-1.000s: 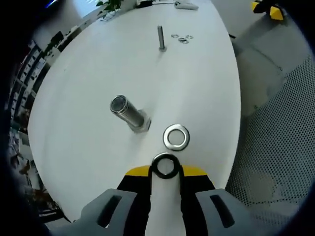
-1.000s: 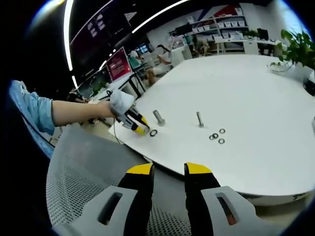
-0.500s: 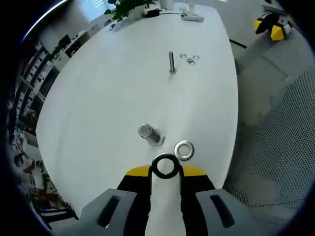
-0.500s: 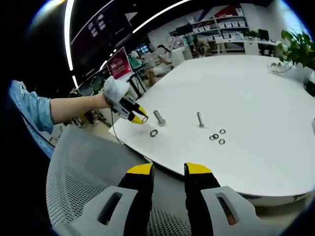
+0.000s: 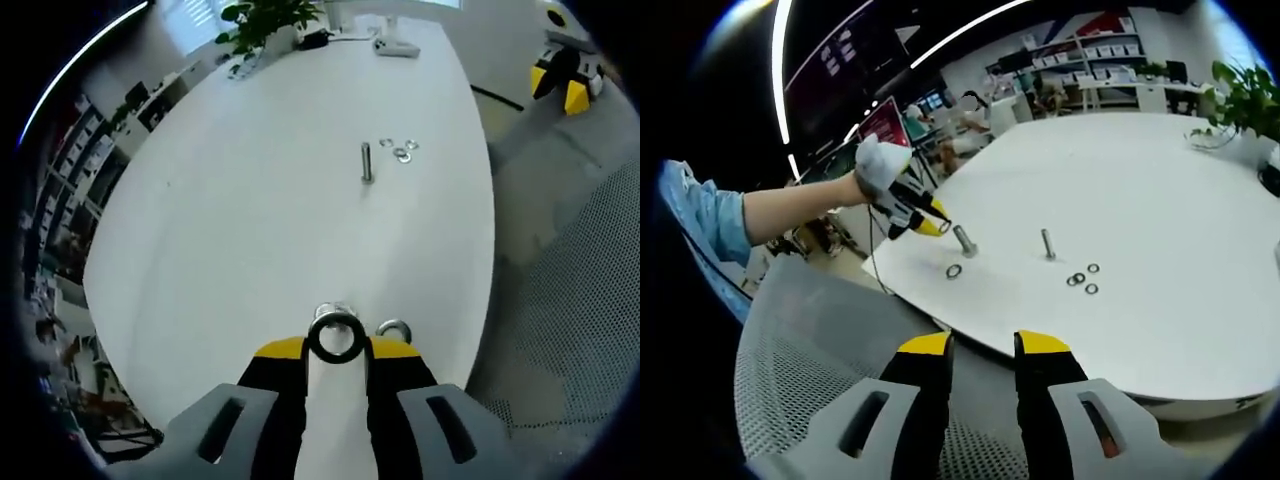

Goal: Place the washer onto the threaded stud by aligning its center hole with the stud, sliding it down to the base, and recovering from edge contact or off-axis alignment until the washer reaches the visible bottom stop.

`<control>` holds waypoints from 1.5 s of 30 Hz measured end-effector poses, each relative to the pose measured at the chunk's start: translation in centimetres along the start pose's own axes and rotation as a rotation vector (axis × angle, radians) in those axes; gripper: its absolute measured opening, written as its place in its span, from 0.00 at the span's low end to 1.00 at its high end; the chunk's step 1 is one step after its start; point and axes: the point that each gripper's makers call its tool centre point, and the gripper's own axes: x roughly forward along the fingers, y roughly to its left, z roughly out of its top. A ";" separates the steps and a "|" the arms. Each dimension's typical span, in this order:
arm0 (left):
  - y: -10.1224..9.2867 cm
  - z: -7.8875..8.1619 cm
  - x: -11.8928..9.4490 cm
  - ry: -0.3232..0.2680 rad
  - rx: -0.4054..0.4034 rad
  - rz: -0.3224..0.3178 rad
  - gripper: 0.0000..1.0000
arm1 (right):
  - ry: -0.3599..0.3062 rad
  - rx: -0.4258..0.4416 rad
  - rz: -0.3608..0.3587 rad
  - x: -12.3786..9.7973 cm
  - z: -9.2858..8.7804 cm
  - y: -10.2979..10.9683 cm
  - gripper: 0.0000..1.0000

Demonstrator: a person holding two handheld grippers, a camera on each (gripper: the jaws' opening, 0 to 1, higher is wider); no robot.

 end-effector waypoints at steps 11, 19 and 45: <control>0.7 0.5 1.2 0.055 -0.021 -0.035 0.19 | 0.003 -0.003 0.006 0.0 -0.1 0.1 0.27; 0.4 0.5 2.0 0.099 0.002 -0.064 0.19 | 0.000 -0.003 0.006 0.0 0.0 0.1 0.27; -0.2 -1.1 6.4 0.213 0.035 -0.131 0.19 | 0.009 0.004 -0.001 0.0 -0.2 0.0 0.27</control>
